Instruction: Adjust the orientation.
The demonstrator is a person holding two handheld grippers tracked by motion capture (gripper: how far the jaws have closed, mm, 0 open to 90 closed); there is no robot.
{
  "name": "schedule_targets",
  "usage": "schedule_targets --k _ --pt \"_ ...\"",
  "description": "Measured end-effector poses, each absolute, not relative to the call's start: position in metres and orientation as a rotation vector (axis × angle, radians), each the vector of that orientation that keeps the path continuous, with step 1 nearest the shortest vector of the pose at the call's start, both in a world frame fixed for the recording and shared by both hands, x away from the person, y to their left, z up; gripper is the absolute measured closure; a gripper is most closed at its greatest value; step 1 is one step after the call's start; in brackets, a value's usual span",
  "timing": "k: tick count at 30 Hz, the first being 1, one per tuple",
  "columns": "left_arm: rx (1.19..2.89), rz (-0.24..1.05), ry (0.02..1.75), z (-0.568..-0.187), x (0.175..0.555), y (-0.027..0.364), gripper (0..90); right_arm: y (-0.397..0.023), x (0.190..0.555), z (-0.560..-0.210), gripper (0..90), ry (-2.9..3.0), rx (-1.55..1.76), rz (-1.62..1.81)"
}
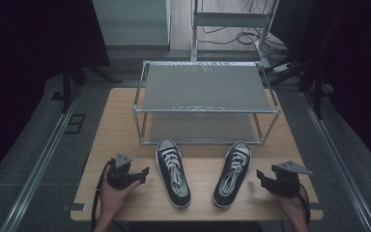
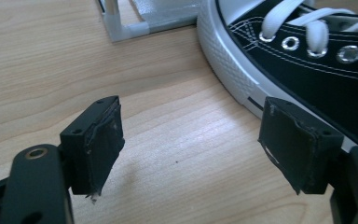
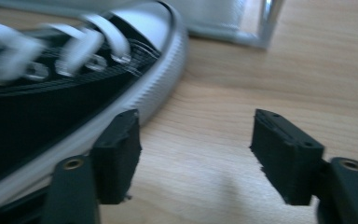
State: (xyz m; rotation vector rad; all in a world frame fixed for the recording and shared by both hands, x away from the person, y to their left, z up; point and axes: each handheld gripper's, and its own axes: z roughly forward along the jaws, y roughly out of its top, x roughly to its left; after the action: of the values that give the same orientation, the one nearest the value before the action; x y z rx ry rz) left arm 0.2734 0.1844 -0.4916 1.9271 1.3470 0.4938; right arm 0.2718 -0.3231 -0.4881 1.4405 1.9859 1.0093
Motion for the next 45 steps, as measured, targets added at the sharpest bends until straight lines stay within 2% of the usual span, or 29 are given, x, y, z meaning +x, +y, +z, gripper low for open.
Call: schedule_targets --k 1,2,3,6,8,10,11,13,16,23,34,45 --pt "1.927 0.494 1.347 -0.492 0.273 0.184 21.4 -0.323 0.272 -0.488 36.4 1.986 1.441 1.009" --pt "1.943 0.512 1.333 -0.489 0.272 0.182 21.4 -0.323 0.269 -0.485 38.9 1.987 1.436 1.030" --pt "1.950 0.515 1.317 -0.486 0.269 0.180 20.9 -0.321 0.264 -0.477 45.5 2.004 1.414 1.094" --pt "1.951 0.482 1.294 -0.482 0.267 0.177 20.4 -0.319 0.258 -0.470 50.3 2.010 1.391 1.140" --pt "1.946 0.474 1.281 -0.479 0.265 0.176 20.4 -0.309 0.247 -0.455 63.0 2.047 1.314 1.233" --pt "1.938 0.459 1.279 -0.478 0.265 0.175 20.4 -0.302 0.242 -0.447 71.4 2.085 1.267 1.287" --pt "1.938 0.459 1.279 -0.478 0.265 0.175 20.4 -0.302 0.242 -0.447 71.4 2.085 1.267 1.287" --pt "1.942 0.450 1.279 -0.477 0.265 0.175 20.4 -0.290 0.235 -0.440 80.4 2.133 1.202 1.336" --pt "1.942 0.439 1.280 -0.477 0.264 0.174 20.4 -0.264 0.227 -0.434 88.7 2.216 1.109 1.379" --pt "1.937 0.424 1.281 -0.475 0.263 0.174 20.4 -0.228 0.219 -0.436 89.9 2.321 1.018 1.374" --pt "1.949 0.419 1.273 -0.473 0.261 0.172 20.4 -0.163 0.214 -0.467 90.0 2.504 0.932 1.290" --pt "1.950 0.416 1.269 -0.473 0.261 0.172 20.4 -0.136 0.211 -0.484 90.0 2.520 0.948 1.214"
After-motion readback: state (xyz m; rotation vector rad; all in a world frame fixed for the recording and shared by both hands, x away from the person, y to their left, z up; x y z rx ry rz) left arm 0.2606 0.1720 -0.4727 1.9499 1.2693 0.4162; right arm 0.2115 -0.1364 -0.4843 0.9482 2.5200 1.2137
